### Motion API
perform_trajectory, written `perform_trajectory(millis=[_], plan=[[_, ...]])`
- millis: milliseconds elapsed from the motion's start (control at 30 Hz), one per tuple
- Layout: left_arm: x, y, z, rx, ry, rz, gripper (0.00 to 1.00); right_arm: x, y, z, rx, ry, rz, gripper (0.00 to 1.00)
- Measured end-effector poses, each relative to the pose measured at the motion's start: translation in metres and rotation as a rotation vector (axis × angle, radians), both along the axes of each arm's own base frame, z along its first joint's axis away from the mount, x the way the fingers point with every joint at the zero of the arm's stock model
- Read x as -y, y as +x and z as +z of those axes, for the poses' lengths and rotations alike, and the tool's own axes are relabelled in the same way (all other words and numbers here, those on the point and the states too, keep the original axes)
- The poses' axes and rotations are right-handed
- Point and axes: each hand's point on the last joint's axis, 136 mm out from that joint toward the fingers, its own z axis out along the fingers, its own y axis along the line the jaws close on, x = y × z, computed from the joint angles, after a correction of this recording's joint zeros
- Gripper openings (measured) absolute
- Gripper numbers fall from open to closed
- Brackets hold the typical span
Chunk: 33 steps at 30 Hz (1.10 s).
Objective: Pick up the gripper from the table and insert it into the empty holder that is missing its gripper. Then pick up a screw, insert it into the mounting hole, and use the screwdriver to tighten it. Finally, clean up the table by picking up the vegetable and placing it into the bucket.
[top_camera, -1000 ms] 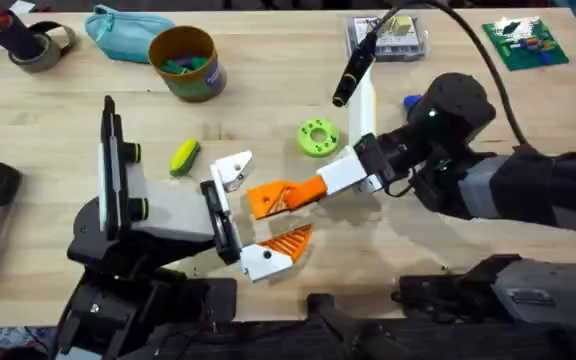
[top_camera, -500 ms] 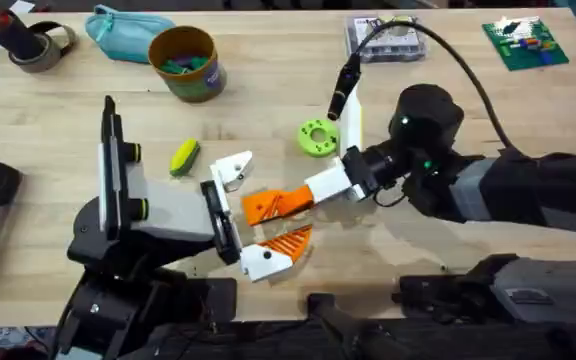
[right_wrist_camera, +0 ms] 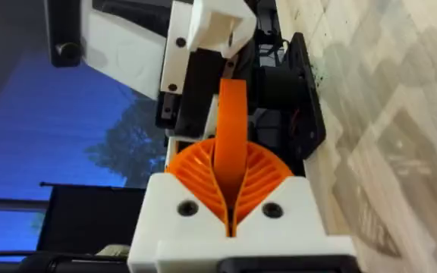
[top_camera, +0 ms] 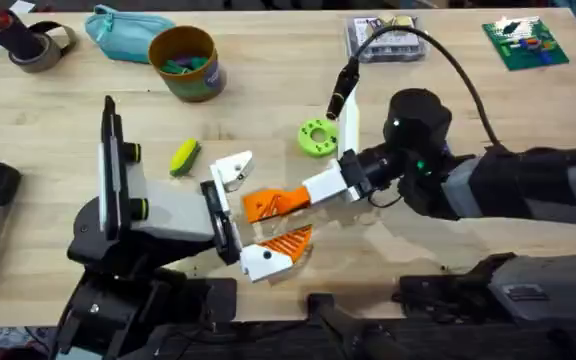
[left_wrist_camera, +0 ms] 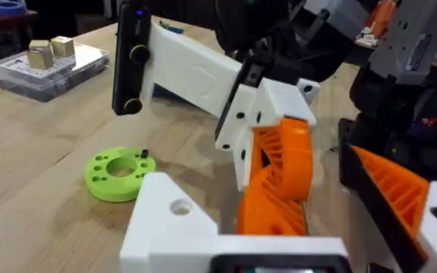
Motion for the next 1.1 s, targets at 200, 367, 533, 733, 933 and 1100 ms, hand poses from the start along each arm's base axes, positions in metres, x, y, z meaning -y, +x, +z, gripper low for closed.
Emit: perform_trajectory(millis=[200, 367, 533, 733, 933, 1100], plan=[[0.0, 0.0, 0.0, 0.0, 0.0, 0.0, 0.986, -0.001, 0.004, -0.001, 0.006, -0.004, -0.022, 0.023], [0.0, 0.0, 0.0, 0.0, 0.0, 0.0, 0.986, -0.003, 0.009, 0.023, 0.102, 0.08, -0.047, 0.023], [0.0, 0.0, 0.0, 0.0, 0.0, 0.0, 0.986, 0.0, 0.009, 0.044, 0.105, 0.124, -0.061, 0.023], [0.0, 0.0, 0.0, 0.0, 0.0, 0.0, 0.986, 0.003, 0.006, 0.038, -0.011, 0.078, -0.064, 0.023], [0.0, 0.0, 0.0, 0.0, 0.0, 0.0, 0.986, 0.004, 0.005, 0.028, -0.091, 0.042, -0.069, 0.023], [0.0, 0.0, 0.0, 0.0, 0.0, 0.0, 0.986, 0.006, 0.002, 0.019, -0.127, 0.021, -0.077, 0.023]])
